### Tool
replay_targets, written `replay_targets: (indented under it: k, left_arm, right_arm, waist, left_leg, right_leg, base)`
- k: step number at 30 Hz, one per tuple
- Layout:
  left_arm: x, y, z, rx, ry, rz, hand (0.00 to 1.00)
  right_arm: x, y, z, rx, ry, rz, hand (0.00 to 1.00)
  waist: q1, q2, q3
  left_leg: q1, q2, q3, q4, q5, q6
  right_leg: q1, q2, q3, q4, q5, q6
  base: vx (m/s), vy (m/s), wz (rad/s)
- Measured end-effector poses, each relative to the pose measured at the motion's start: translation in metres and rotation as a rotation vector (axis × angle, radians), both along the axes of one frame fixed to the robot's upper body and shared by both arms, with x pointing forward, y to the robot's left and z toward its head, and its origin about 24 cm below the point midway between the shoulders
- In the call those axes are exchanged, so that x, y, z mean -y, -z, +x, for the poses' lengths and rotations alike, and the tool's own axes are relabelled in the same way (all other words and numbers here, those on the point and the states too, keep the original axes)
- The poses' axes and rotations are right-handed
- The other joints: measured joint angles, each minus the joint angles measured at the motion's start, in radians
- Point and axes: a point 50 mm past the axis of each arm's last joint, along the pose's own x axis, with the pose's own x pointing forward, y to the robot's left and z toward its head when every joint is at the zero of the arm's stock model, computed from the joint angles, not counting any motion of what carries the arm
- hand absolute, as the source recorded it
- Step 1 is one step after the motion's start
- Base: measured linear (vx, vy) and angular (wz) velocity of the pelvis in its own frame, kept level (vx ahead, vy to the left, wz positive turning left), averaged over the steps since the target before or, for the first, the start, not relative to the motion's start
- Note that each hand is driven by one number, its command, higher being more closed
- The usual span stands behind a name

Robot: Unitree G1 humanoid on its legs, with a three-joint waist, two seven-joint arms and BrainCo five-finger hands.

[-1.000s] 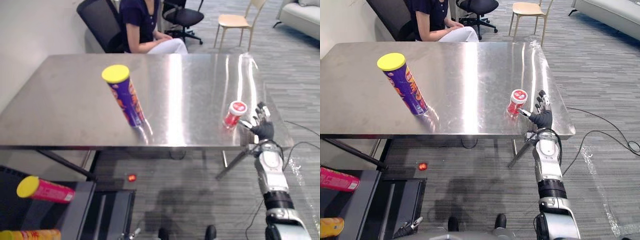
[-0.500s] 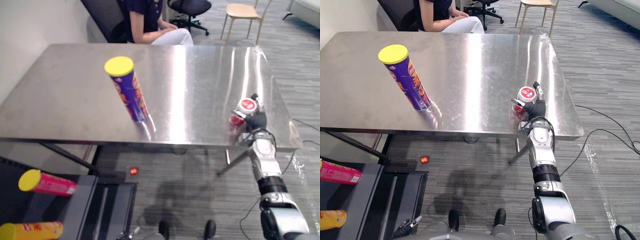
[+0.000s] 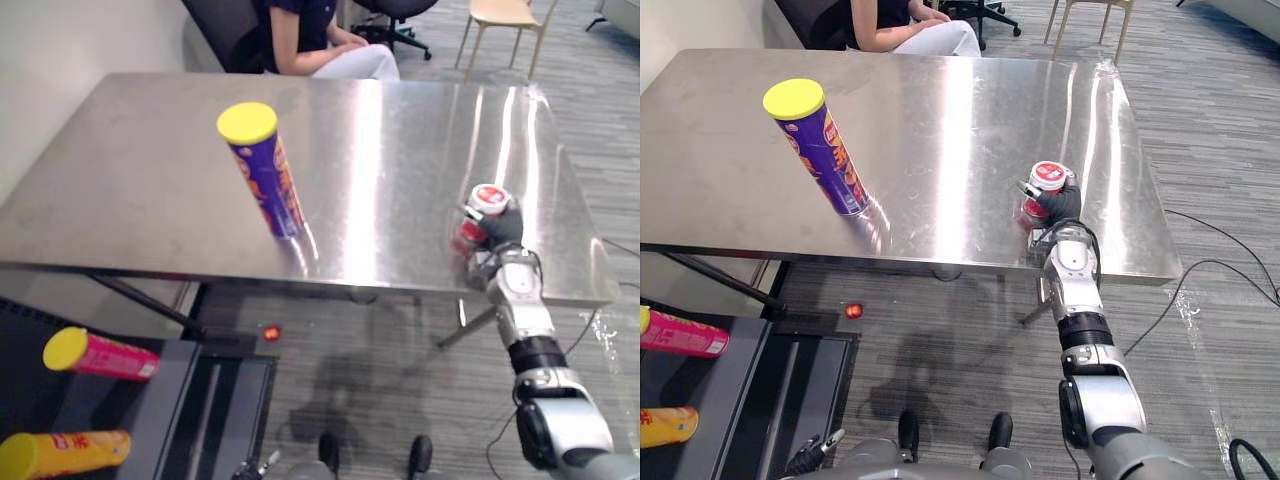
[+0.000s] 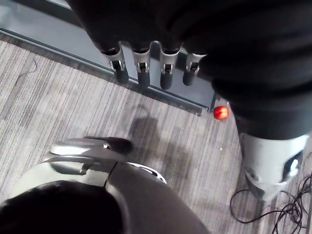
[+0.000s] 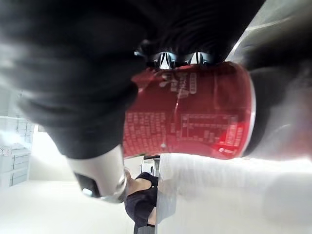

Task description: Put the gum and the chips on the shelf.

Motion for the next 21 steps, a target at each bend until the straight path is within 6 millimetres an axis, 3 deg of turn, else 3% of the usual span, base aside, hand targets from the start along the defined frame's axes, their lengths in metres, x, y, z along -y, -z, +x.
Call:
replay_targets:
  k: [9,13,15,18,21]
  left_arm:
    - [0.001,0.000,0.001,-0.001,-0.004,-0.004,0.00]
    - [0.000,-0.001,0.003,0.005,-0.002,0.000,0.00]
    - [-0.001,-0.001,0.003,0.000,0.018,0.011,0.00]
    - [-0.002,-0.001,0.002,-0.003,0.024,0.015,0.00]
    - [-0.003,-0.001,0.000,-0.010,0.023,0.017,0.00]
  right_arm:
    - [-0.017,-0.003,-0.005,0.032,-0.072,-0.045,1.00]
    - [-0.017,-0.018,-0.025,0.142,-0.091,-0.064,1.00]
    - [-0.016,-0.030,-0.042,0.227,-0.097,-0.075,1.00]
    - [-0.011,-0.043,-0.066,0.324,-0.104,-0.093,1.00]
    - [-0.007,-0.044,-0.079,0.358,-0.101,-0.103,1.00]
  waist:
    - [0.000,-0.003,0.002]
    - [-0.006,-0.013,0.006]
    - [-0.026,-0.017,0.005]
    - [-0.034,-0.021,0.003]
    - [-0.049,-0.025,0.000]
  left_leg:
    - [0.003,-0.006,0.000,0.000,0.000,0.000]
    - [0.020,-0.007,-0.011,0.003,0.000,0.000]
    - [0.021,-0.007,-0.034,0.006,0.000,0.000]
    - [0.021,-0.009,-0.044,0.015,0.000,0.000]
    - [0.032,-0.008,-0.050,0.020,0.000,0.000]
  right_leg:
    - [0.004,-0.009,0.000,0.000,0.005,0.007]
    - [0.028,-0.011,-0.017,0.000,0.005,0.008]
    - [0.041,-0.012,-0.034,0.003,0.005,0.008]
    - [0.047,-0.015,-0.041,0.009,0.005,0.008]
    - [0.060,-0.014,-0.043,0.010,0.005,0.008]
  base:
    - [0.00,0.000,0.00]
    - [-0.01,-0.009,0.09]
    - [-0.02,-0.019,0.27]
    - [-0.04,-0.014,0.10]
    - [-0.06,-0.026,0.04]
